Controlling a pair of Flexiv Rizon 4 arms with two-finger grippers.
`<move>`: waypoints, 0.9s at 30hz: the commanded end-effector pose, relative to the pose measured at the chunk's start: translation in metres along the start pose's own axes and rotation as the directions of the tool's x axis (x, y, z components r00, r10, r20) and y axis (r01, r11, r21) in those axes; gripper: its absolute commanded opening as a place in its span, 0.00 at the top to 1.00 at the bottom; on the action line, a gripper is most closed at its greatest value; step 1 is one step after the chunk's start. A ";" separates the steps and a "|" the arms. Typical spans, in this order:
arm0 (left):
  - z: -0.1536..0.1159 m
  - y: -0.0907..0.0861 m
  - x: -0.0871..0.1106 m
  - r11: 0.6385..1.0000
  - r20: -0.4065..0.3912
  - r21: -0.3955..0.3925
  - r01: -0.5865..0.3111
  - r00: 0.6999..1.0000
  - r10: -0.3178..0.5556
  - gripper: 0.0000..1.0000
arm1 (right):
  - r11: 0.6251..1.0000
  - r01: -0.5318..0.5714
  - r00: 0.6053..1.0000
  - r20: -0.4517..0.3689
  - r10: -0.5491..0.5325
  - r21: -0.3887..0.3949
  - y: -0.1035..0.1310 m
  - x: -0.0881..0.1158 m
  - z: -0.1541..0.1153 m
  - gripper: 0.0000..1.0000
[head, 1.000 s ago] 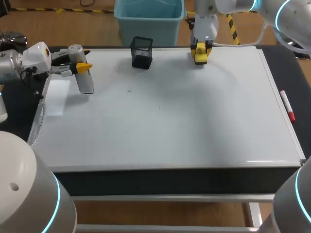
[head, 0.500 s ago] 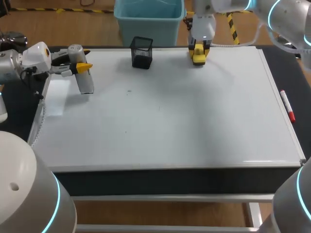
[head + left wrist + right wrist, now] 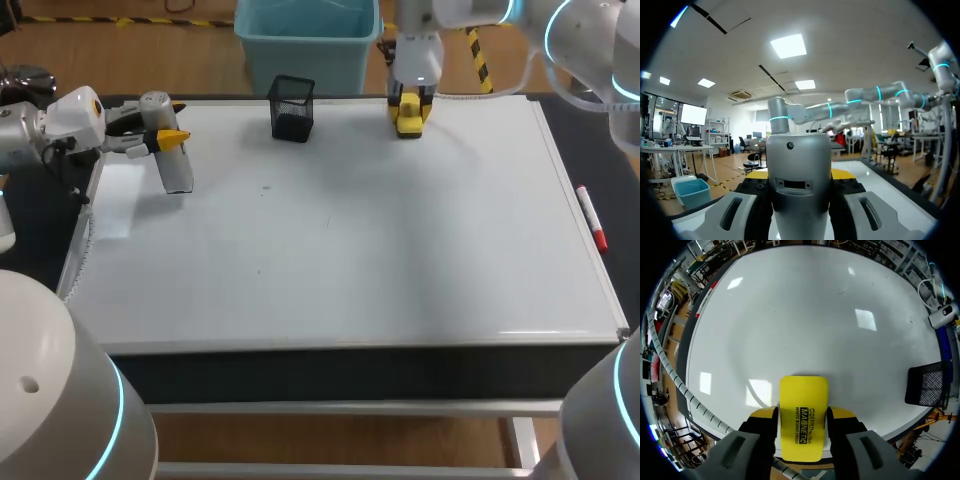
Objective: Pick up the inspection probe, press it on each red-marked spot on the whiteboard one by one, put down the probe, pick up the eraser, and wipe off all the red marks.
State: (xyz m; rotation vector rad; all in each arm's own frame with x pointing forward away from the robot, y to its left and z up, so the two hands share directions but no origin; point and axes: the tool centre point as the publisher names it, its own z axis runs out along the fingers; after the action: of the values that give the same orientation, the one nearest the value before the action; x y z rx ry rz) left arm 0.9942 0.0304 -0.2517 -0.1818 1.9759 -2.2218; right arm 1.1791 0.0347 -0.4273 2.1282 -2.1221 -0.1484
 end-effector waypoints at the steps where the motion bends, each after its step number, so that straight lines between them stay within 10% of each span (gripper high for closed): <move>1: 0.000 -0.001 0.000 1.000 0.000 0.001 -0.001 1.000 0.001 1.00 | 1.000 0.001 1.000 -0.006 -0.001 -0.015 -0.004 -0.001 0.000 0.00; 13: 0.000 -0.001 0.000 1.000 0.000 0.001 -0.001 1.000 0.001 1.00 | 0.989 -0.138 0.981 0.146 0.130 0.044 0.022 0.023 -0.028 0.00; 27: 0.000 -0.001 0.000 1.000 0.000 0.001 -0.001 1.000 0.001 1.00 | 0.878 -0.476 0.729 0.535 0.427 -0.053 0.062 0.075 -0.073 0.00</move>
State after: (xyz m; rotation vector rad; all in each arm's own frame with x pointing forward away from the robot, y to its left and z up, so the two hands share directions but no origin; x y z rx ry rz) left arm 0.9942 0.0304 -0.2517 -0.1818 1.9759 -2.2218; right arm 1.1765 -0.0174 -0.3715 1.7327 -2.6246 -0.6195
